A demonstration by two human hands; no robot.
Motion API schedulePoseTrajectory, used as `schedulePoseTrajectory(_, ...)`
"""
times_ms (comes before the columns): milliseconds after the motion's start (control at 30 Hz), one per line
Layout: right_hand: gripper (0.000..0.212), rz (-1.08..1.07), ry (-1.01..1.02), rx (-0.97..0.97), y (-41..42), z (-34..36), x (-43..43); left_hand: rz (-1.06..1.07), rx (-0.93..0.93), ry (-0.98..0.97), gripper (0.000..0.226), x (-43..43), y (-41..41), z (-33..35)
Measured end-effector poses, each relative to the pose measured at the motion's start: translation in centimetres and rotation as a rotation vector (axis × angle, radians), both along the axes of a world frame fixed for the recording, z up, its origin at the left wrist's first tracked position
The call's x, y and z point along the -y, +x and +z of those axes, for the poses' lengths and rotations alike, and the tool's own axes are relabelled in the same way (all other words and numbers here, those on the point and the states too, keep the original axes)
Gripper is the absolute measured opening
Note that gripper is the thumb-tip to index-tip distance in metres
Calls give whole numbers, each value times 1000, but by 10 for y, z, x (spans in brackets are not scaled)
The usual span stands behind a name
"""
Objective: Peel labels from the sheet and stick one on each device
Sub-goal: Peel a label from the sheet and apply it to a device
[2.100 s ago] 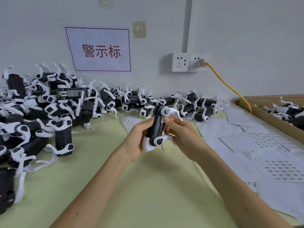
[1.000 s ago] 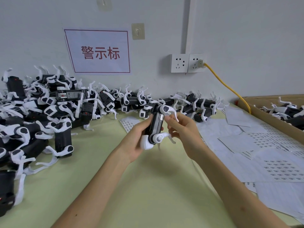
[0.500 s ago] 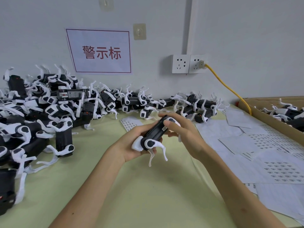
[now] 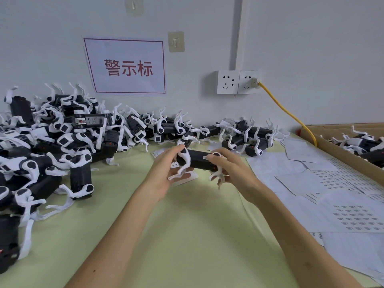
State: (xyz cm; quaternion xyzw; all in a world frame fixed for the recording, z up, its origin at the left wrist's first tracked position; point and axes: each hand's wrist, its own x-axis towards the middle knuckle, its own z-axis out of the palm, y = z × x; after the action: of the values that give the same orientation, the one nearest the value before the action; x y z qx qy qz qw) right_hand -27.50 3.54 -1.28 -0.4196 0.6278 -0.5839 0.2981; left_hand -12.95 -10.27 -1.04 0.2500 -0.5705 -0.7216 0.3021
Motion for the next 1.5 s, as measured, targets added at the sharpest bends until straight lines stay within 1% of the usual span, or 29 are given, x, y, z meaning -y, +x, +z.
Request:
schedulePoseTrajectory(67,40,62,53,-68,1,-1,0,68,24,69,24,3,2,-1)
schedulePoseTrajectory(133,39,40,92,-35,-1,-1,0,48,30,110,22,3,2,-2)
schedulePoseTrajectory(167,39,15,109,27,-4,0,-1,42,37,117,21,1,0,-4)
schedulePoseTrajectory(233,40,-39,103,226,-12,2,-5,108,89,85,21,-1,-5,-8)
schedulePoseTrajectory(267,40,-77,42,349,-17,4,-7,157,108,64,22,1,-6,-9)
schedulePoseTrajectory(300,39,-133,-65,441,-23,6,-11,195,108,60,24,2,-7,-10)
schedulePoseTrajectory(367,36,-307,-389,482,-41,14,-22,236,81,72,21,4,-6,-10)
schedulePoseTrajectory(400,39,-343,-603,548,-52,16,-29,255,69,78,17,4,-6,-9)
schedulePoseTrajectory(433,49,-312,-806,739,-60,18,-37,275,60,87,15,5,-5,-9)
schedulePoseTrajectory(467,63,-241,-967,965,-64,20,-45,292,51,96,14,6,-5,-9)
schedulePoseTrajectory(500,72,-229,-1013,1064,-68,22,-50,306,40,103,15,6,-5,-9)
schedulePoseTrajectory(533,73,-282,-957,1078,-70,22,-51,313,33,108,17,7,-5,-9)
schedulePoseTrajectory(600,58,-403,-778,937,-66,16,-46,316,26,134,22,8,-6,-10)
schedulePoseTrajectory(700,35,-467,-581,748,-52,16,-31,328,16,146,25,9,-6,-10)
schedulePoseTrajectory(767,26,-461,-429,502,-40,17,-22,346,8,150,25,9,-5,-9)
schedulePoseTrajectory(800,25,-430,-362,359,-32,17,-17,351,9,155,25,9,-5,-9)
schedulePoseTrajectory(867,26,-323,-215,127,-19,13,-7,358,13,167,25,9,-6,-10)
schedulePoseTrajectory(967,38,-201,12,-118,-2,8,12,362,13,175,18,7,-8,-10)
schedulePoseTrajectory(1000,43,-182,49,-208,3,6,20,362,13,176,16,7,-9,-9)
schedulePoseTrajectory(1067,53,-135,53,-393,12,2,36,367,13,182,11,6,-9,-10)
schedulePoseTrajectory(1133,63,-87,91,-609,12,-1,58,380,19,183,10,6,-10,-11)
schedulePoseTrajectory(1200,72,-108,201,-910,0,-1,84,387,19,177,12,6,-12,-11)
schedulePoseTrajectory(1267,78,-189,284,-1199,-12,0,109,386,20,172,10,4,-13,-11)
schedulePoseTrajectory(1300,81,-218,307,-1269,-16,1,121,385,18,163,11,3,-13,-12)
schedulePoseTrajectory(1333,85,-226,330,-1296,-19,1,133,382,21,144,14,2,-14,-12)
schedulePoseTrajectory(1400,91,-195,409,-1278,-26,-3,153,376,33,117,16,-1,-14,-12)
schedulePoseTrajectory(1433,90,-176,462,-1250,-30,-5,160,371,34,113,16,-1,-14,-12)
schedulePoseTrajectory(1500,80,-166,511,-1202,-38,-6,168,360,28,114,15,0,-13,-12)
